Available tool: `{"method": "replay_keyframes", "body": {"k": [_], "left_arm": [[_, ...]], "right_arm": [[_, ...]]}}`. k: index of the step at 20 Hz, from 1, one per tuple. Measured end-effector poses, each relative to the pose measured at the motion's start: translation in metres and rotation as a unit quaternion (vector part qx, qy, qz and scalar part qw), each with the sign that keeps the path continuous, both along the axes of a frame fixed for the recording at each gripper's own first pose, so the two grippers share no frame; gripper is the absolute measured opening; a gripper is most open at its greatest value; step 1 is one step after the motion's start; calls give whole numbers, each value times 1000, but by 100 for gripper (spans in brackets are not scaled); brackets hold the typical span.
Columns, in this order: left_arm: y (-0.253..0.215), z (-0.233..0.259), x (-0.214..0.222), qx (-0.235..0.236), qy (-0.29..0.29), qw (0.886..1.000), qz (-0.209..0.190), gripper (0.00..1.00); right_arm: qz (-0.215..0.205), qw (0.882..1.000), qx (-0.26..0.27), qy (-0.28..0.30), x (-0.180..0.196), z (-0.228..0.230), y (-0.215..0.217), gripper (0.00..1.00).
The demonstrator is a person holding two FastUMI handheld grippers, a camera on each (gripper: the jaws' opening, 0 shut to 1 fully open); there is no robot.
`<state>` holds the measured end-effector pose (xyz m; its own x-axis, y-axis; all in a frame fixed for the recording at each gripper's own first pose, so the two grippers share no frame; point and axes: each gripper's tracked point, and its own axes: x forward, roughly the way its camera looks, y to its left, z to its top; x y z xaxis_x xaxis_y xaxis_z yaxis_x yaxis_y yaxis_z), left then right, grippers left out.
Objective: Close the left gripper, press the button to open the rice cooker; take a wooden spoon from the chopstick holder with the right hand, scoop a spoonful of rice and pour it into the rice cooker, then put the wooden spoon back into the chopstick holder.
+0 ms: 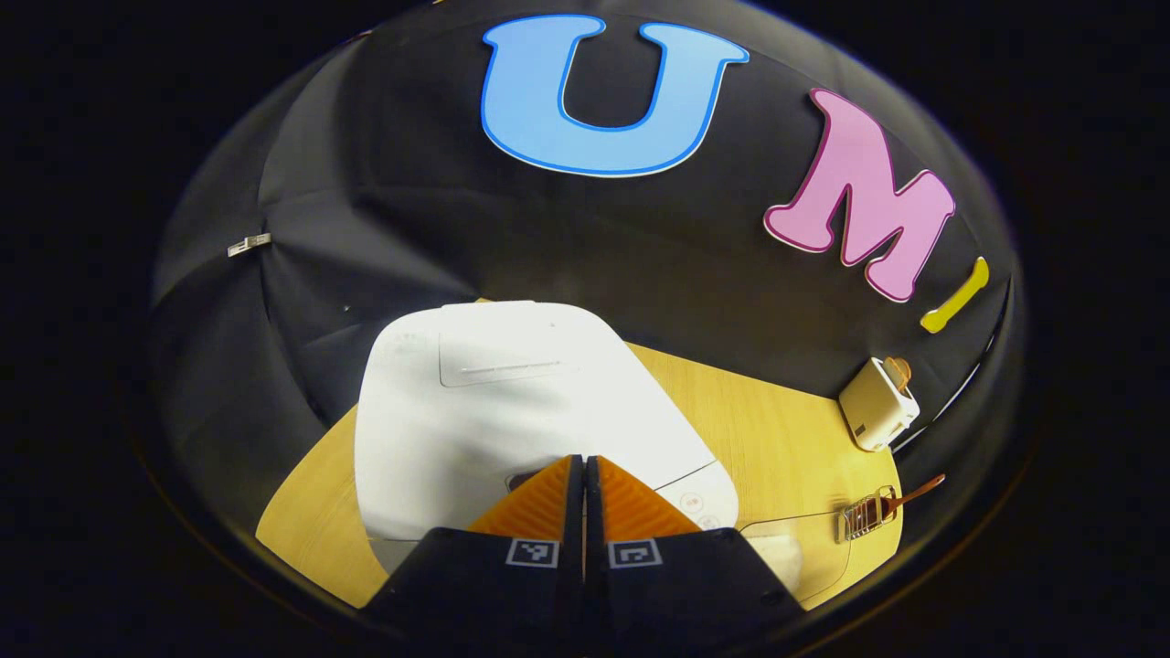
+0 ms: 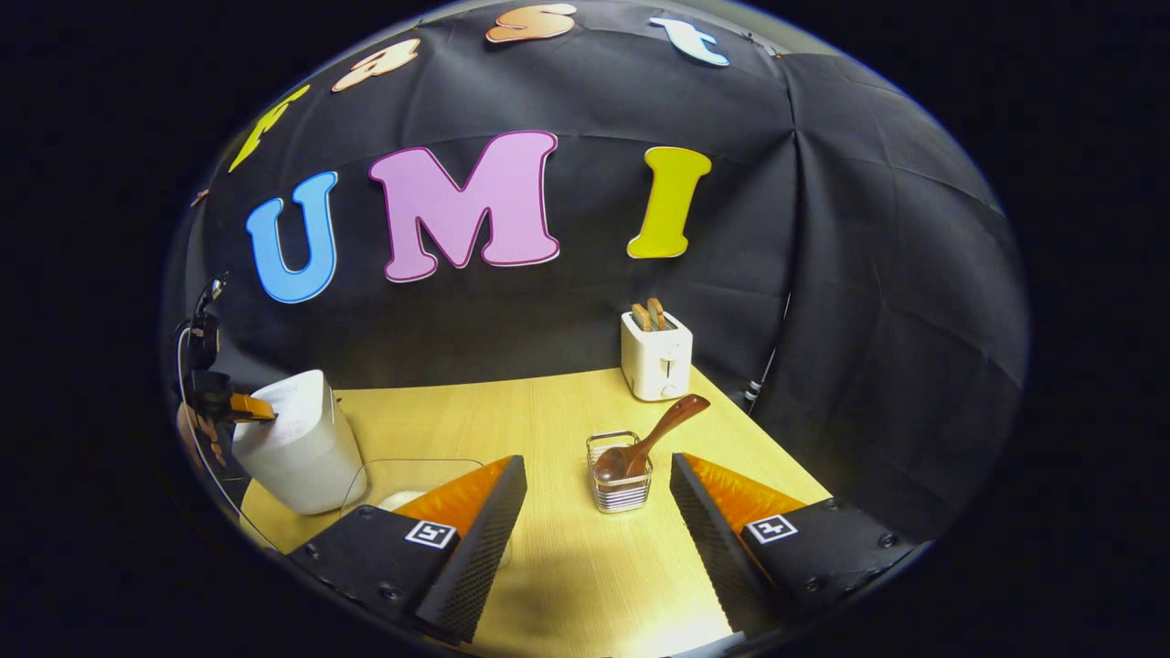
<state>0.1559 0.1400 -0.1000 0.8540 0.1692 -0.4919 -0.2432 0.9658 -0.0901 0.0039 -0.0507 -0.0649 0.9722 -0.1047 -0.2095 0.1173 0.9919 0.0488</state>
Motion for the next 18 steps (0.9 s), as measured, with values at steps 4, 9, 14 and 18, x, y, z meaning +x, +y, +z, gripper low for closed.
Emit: {"method": "replay_keyframes", "body": {"k": [4, 9, 14, 18], "left_arm": [[1, 0, 1, -1, 17, 1000, 0, 6], [1, 1, 5, 37, 68, 997, 1, 6], [-3, 52, -1, 67, -24, 997, -3, 6], [-5, 122, -10, 106, -118, 987, -19, 6]], "right_arm": [[1, 1000, 5, 7, -1, -4, 1, 99], [7, 1000, 7, 0, -6, -2, 5, 99], [11, 1000, 1, -7, -15, 3, 12, 98], [7, 1000, 4, 0, -24, -1, 18, 98]]}}
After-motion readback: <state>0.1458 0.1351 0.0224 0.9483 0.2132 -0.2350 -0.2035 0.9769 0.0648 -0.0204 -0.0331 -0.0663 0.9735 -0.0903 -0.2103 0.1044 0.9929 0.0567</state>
